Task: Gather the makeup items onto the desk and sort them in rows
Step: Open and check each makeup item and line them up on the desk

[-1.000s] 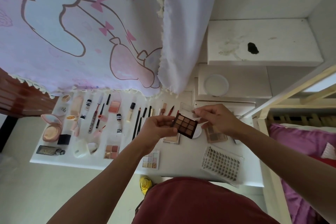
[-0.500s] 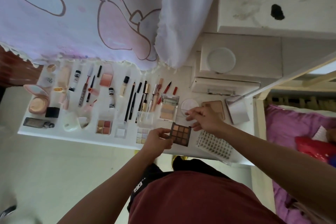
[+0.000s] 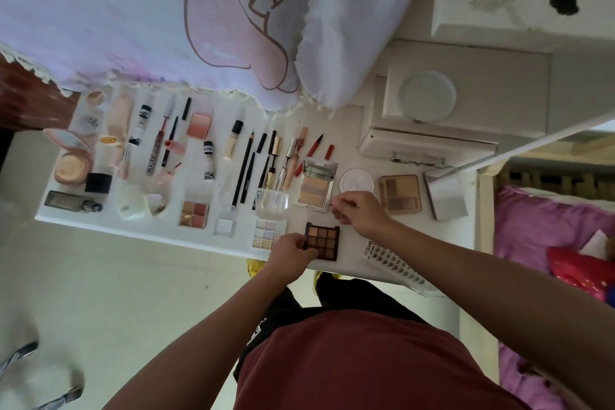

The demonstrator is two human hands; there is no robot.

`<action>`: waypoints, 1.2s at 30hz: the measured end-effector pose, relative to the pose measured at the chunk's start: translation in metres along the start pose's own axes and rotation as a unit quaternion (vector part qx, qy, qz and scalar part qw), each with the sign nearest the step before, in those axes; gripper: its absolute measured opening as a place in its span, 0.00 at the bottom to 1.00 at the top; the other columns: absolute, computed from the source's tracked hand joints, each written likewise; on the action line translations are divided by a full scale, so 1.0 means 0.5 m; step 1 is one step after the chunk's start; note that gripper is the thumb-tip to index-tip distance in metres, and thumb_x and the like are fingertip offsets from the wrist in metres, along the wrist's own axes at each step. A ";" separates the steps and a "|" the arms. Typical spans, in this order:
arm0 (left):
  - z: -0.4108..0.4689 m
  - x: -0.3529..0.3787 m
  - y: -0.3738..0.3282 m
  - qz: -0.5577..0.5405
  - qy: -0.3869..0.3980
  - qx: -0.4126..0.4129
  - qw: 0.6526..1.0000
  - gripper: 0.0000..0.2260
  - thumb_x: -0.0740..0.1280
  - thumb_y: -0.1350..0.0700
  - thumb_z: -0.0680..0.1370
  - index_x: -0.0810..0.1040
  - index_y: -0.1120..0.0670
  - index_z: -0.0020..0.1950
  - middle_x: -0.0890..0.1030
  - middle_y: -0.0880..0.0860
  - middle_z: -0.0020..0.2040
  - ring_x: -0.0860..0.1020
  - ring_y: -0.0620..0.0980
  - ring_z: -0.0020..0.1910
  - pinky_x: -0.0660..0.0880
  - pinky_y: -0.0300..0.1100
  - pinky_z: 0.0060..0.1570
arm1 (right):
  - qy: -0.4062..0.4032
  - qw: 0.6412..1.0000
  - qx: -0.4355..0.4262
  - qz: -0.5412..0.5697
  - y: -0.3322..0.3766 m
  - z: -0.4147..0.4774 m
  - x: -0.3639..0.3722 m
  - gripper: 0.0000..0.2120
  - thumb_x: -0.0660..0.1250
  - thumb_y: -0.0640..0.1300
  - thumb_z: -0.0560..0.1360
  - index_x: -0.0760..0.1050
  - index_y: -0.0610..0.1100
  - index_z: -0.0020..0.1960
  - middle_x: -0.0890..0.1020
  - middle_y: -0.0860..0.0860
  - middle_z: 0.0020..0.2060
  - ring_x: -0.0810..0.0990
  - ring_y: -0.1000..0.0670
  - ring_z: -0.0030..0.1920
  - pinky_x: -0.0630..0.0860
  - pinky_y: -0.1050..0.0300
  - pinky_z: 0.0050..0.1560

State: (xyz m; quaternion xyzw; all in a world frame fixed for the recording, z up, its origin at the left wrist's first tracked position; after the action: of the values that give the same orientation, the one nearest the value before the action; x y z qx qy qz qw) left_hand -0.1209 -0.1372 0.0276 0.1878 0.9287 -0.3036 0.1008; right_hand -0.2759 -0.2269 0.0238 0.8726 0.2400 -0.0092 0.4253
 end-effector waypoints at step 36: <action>0.002 -0.074 -0.139 0.082 -0.084 0.096 0.988 0.12 0.66 0.56 0.77 0.78 0.54 0.61 0.79 0.51 0.54 0.80 0.53 0.51 0.78 0.53 0.56 | -0.046 0.824 -0.067 -0.561 0.014 0.056 -0.103 0.47 0.74 0.54 0.68 0.51 0.45 0.78 0.62 0.47 0.73 0.63 0.43 0.70 0.67 0.47 0.63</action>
State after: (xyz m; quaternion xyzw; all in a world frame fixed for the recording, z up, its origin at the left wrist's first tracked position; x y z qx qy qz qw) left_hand -0.1159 -0.2001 0.0745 0.2454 0.8650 -0.3967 0.1848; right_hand -0.3132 -0.2727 0.0225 0.5554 0.6683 -0.2704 0.4144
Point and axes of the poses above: each hand's wrist, its own z-axis towards the middle knuckle, its own x-axis out of the palm, y = z × x, the point moved 9 cm from there along z, towards the middle knuckle
